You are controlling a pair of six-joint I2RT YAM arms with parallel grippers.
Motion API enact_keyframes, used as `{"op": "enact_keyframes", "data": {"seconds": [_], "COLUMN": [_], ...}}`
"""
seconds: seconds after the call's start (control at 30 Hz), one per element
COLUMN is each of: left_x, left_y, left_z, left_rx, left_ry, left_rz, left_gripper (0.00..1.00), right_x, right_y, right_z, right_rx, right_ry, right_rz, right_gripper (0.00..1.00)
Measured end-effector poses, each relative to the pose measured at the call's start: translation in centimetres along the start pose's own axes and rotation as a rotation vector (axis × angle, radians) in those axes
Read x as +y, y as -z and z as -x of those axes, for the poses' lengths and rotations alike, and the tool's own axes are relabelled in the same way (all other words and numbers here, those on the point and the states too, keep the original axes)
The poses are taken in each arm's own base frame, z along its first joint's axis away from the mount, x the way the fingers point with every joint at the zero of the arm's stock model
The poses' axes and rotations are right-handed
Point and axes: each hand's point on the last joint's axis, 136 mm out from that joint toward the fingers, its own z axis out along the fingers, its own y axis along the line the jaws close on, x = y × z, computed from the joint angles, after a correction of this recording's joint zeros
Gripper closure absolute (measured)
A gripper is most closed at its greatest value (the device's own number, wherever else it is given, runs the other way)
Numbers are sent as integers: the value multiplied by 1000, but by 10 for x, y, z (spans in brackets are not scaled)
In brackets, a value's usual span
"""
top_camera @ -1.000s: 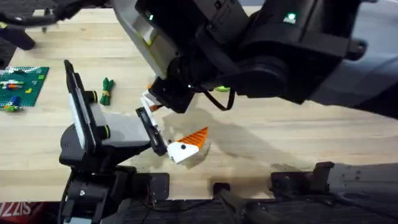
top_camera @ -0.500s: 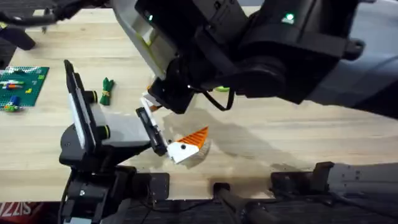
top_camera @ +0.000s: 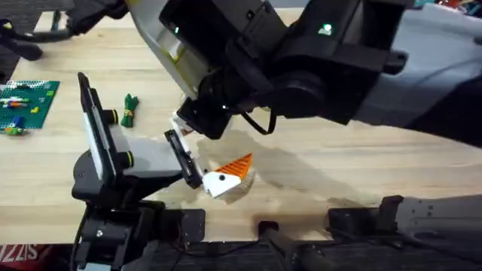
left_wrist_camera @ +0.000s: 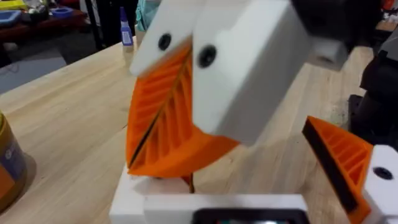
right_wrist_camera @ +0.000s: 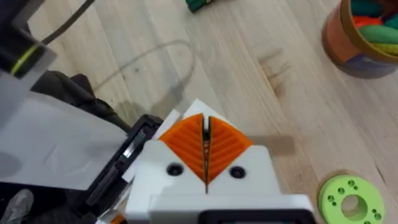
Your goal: Pick up the gripper from the table and insert it into the empty holder that is missing its gripper. Then pick up a screw, insert it into the mounting hole, and use the screwdriver to tighten it. Finally, clean up the table by picking up the vegetable and placing it into the bucket.
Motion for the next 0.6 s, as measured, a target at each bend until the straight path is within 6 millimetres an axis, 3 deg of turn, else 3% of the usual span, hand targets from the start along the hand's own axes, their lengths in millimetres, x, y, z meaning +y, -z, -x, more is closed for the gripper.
{"op": "enact_keyframes", "data": {"seconds": [0.13,0.2,0.23,0.3,0.6], "left_x": [0,1,1,1,2], "left_y": [0,0,0,0,0], "left_z": [0,0,0,0,0], "left_rx": [0,0,0,0,0], "left_ry": [-1,-1,-1,-1,0], "left_rz": [0,4,7,8,10], "left_gripper": [15,15,15,16,15], "right_x": [0,2,1,-3,-10], "right_y": [0,0,0,0,0], "right_z": [0,-1,-1,-1,-1], "right_rx": [1,4,3,3,3], "right_ry": [-2,-6,-8,-14,-20], "right_rz": [1,12,2,-8,-37], "right_gripper": [957,825,592,501,317]}}
